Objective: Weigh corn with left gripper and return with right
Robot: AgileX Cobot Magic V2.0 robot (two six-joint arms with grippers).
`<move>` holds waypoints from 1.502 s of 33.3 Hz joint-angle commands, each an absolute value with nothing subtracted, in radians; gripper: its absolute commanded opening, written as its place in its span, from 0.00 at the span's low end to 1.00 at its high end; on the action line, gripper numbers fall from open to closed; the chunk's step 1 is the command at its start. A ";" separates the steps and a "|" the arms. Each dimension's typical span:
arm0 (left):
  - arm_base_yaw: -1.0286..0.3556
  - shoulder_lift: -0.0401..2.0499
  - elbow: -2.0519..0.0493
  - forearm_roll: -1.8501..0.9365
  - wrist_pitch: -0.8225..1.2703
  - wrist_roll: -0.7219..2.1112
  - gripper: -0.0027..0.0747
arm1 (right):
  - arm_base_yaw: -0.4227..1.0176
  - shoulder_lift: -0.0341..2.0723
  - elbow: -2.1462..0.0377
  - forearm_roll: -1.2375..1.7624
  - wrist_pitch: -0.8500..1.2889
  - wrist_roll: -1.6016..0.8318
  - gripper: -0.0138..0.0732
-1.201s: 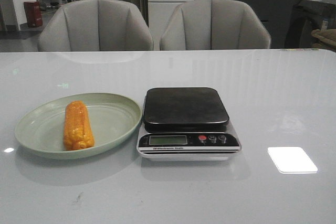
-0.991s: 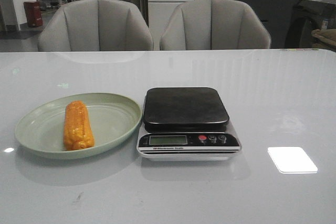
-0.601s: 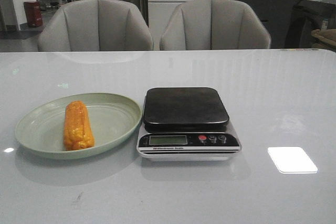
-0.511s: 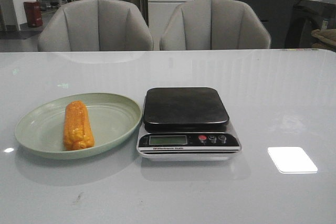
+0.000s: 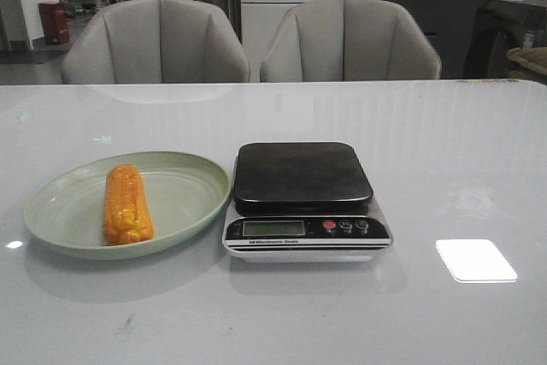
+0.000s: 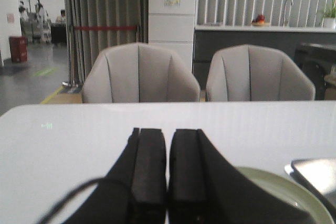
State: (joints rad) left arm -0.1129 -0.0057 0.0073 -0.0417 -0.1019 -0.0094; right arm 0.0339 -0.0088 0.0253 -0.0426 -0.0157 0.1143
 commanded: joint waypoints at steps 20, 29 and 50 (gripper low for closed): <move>-0.119 0.232 -0.466 -0.034 0.281 -0.016 0.18 | 0.027 -0.029 0.036 -0.058 -0.099 0.104 0.37; -0.119 0.300 -0.498 -0.043 0.377 -0.016 0.18 | 0.027 -0.029 0.036 -0.058 -0.099 0.104 0.37; -0.247 0.495 -0.513 -0.040 0.396 -0.016 0.66 | 0.027 -0.029 0.036 -0.058 -0.099 0.104 0.37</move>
